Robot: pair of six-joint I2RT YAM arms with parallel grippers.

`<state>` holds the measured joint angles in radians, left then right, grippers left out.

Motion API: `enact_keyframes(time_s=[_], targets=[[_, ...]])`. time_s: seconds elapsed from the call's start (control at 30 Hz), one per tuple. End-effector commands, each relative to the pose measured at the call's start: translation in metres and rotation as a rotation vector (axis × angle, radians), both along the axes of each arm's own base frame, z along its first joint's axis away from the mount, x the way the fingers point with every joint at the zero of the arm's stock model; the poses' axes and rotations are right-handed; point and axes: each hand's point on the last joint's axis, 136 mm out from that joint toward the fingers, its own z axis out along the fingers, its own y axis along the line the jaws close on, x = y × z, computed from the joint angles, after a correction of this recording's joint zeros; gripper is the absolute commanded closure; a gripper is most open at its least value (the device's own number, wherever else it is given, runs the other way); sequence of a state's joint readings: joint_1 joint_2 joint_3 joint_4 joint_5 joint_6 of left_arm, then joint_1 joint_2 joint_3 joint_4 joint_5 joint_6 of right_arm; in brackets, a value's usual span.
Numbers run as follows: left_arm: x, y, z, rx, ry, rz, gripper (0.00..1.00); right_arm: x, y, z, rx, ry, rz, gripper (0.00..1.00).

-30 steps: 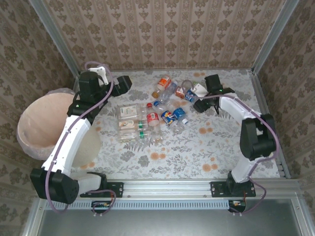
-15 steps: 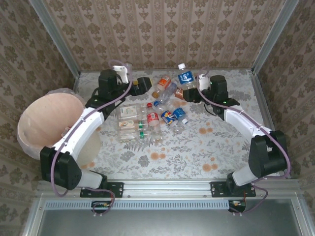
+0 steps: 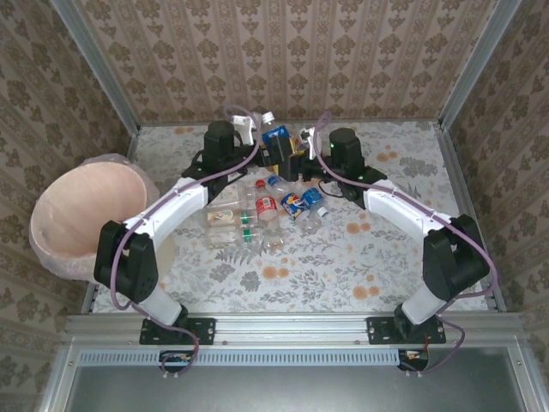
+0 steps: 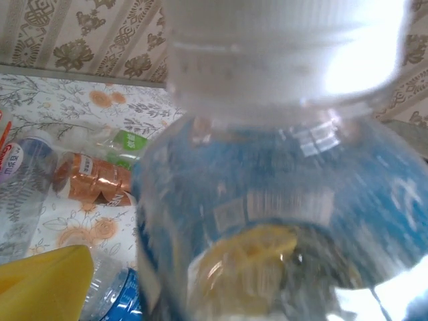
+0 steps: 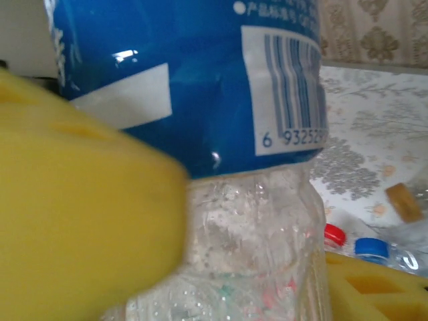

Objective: Put the plastic bottles in the bin

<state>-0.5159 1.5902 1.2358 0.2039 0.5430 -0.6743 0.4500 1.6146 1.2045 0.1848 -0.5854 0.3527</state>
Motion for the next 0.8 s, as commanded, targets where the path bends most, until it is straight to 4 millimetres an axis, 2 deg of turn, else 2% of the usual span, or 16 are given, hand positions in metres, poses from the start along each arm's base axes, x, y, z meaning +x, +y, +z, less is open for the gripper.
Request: enact_keyframes(time_s=[0.0,0.07,0.13,0.27,0.37,0.47,0.67,0.77], targets=[[0.003,-0.002,0.024,-0.049,-0.069,0.006,0.10,-0.002,0.013,0.029,0.076,-0.044,0.056,0.55],[0.007,0.001,0.022,-0.049,-0.063,0.028,0.30,-0.002,0.014,0.035,0.102,-0.049,0.067,0.54],[0.006,0.000,0.022,-0.052,-0.058,0.020,0.37,-0.004,0.019,0.038,0.122,-0.049,0.095,0.50],[0.006,0.002,0.025,-0.051,-0.066,0.034,0.42,-0.003,0.022,0.045,0.137,-0.064,0.121,0.30],[0.010,0.015,0.028,-0.005,-0.092,0.105,0.42,0.000,0.015,0.050,0.111,-0.097,0.089,0.14],[0.016,0.038,0.033,0.091,-0.100,0.206,0.45,0.004,-0.008,0.050,0.047,-0.118,-0.004,0.01],[0.001,0.102,0.060,0.299,-0.153,0.424,0.46,0.028,-0.080,0.049,-0.005,-0.170,-0.351,0.00],[-0.013,0.144,0.066,0.421,-0.142,0.532,0.47,0.030,-0.104,0.041,-0.013,-0.166,-0.458,0.00]])
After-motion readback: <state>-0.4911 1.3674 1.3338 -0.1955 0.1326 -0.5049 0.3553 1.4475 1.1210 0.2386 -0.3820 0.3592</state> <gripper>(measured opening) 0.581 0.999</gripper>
